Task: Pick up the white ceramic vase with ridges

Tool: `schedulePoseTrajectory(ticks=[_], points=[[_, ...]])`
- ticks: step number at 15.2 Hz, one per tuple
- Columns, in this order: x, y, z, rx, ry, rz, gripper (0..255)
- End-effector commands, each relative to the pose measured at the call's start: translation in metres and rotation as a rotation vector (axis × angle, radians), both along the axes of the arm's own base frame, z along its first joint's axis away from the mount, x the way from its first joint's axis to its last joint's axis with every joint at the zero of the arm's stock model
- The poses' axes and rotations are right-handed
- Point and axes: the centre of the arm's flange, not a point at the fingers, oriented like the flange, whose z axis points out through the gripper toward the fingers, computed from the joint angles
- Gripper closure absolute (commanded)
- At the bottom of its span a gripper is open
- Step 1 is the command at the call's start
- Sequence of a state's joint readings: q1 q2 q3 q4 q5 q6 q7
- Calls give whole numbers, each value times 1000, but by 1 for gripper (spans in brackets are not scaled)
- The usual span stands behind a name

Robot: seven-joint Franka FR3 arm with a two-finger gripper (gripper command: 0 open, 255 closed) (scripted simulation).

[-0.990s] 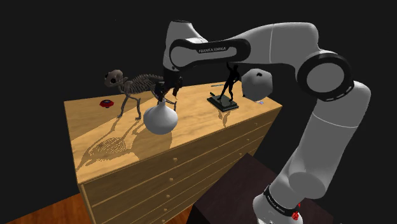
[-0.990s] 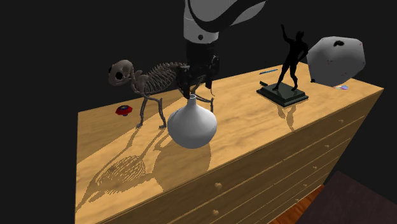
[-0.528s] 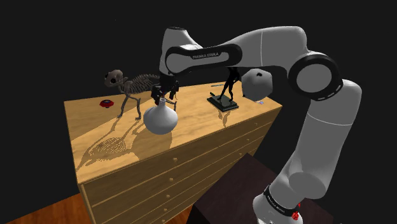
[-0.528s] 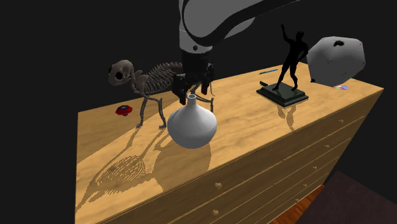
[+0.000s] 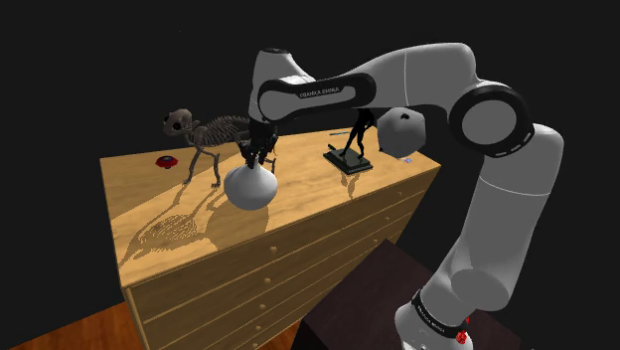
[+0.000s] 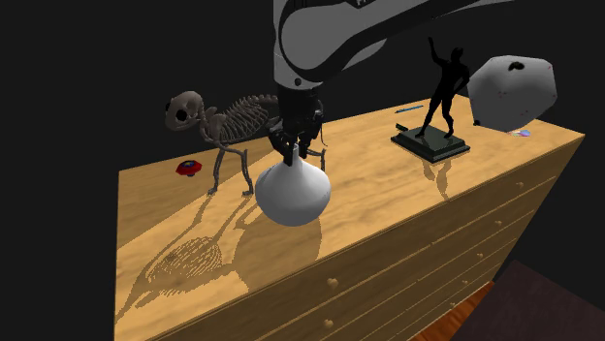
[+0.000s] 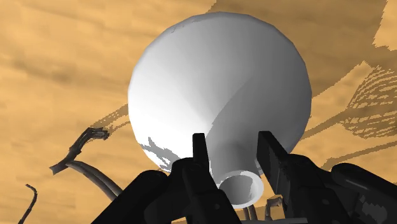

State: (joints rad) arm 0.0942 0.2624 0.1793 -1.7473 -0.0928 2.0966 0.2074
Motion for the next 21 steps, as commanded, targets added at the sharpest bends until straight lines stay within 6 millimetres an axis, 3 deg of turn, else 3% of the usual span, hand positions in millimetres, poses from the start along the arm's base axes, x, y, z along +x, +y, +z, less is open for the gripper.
schedulePoseTrajectory(ticks=[1,5,21], points=[[0,0,-1,0,1,0,255],[1,0,-1,0,1,0,255],[1,0,79,0,1,0,255]])
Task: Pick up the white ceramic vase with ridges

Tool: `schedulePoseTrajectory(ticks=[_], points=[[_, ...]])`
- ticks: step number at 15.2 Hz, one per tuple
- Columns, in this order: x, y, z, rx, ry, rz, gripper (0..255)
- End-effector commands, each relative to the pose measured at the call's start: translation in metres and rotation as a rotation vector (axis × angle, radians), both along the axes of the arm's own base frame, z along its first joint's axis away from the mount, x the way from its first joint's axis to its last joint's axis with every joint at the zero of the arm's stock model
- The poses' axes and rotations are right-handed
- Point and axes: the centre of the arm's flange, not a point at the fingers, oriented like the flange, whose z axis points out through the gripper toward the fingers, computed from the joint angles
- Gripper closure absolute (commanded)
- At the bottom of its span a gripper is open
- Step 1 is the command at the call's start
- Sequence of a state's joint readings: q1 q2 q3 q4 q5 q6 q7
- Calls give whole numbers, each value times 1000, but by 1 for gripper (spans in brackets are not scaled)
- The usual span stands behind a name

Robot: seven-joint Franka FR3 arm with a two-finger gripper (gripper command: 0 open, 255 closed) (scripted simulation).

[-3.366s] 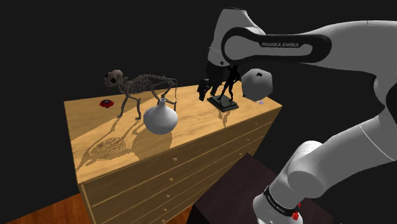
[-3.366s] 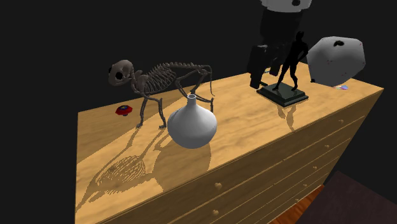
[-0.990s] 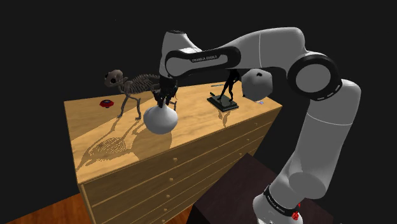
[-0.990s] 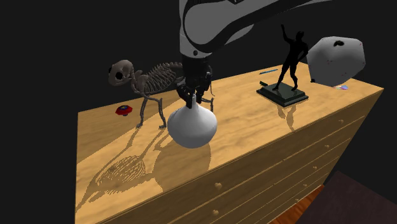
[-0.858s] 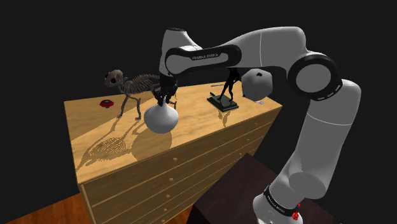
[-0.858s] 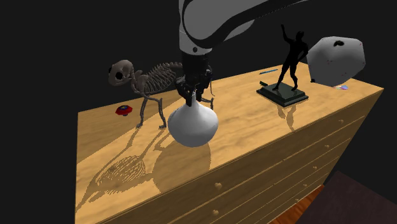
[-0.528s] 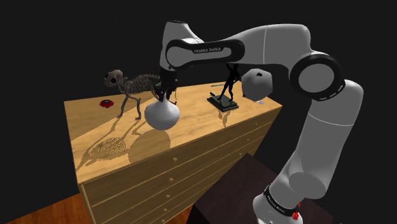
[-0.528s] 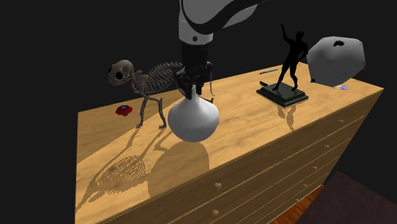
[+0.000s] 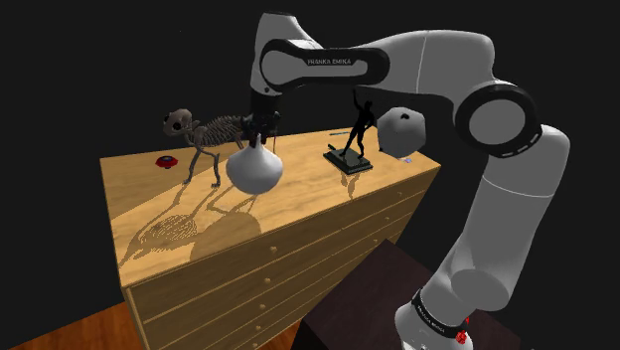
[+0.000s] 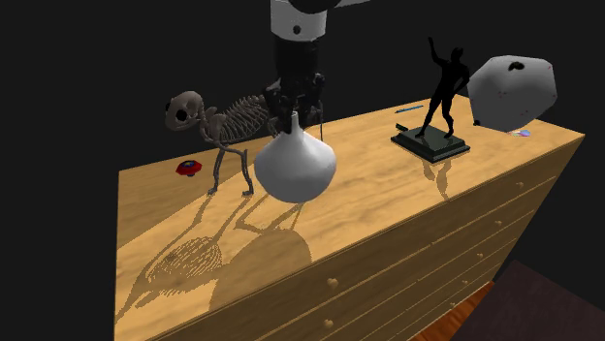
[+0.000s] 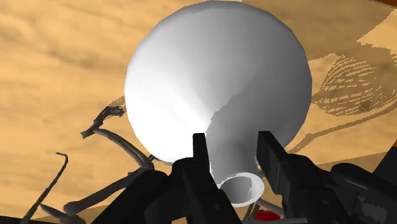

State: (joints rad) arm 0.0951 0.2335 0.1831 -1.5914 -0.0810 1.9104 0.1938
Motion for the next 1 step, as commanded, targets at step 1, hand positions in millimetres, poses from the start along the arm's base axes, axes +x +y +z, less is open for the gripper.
schedulePoseTrajectory(ticks=[1], points=[[0,0,3,0,-1,0,255]])
